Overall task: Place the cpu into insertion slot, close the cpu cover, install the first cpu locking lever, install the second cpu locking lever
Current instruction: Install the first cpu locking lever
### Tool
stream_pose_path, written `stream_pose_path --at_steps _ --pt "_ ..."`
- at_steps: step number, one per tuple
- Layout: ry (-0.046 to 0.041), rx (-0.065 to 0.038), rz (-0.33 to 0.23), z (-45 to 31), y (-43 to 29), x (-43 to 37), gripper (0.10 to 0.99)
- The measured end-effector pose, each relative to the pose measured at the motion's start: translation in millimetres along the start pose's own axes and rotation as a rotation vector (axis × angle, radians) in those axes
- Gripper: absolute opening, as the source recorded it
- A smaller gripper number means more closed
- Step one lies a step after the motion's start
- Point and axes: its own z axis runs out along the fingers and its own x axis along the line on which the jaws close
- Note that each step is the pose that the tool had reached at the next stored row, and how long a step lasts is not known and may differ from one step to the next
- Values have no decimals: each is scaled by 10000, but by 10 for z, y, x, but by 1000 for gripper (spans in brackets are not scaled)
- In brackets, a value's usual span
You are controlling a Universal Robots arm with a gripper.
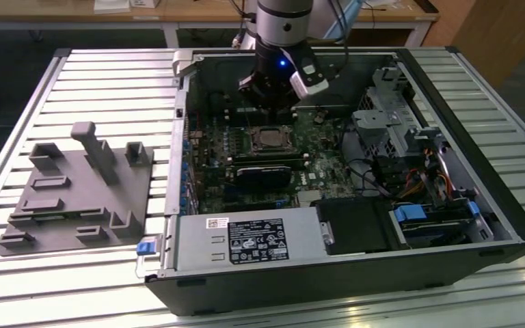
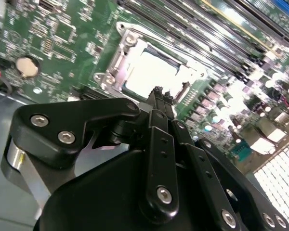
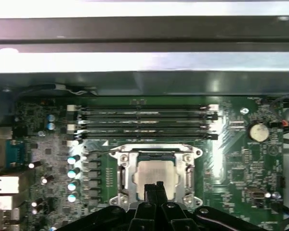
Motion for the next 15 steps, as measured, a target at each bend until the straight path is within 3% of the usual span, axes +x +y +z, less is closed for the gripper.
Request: stream_pose_path --at_steps 15 --pt "-6 0 1 5 -10 406 106"
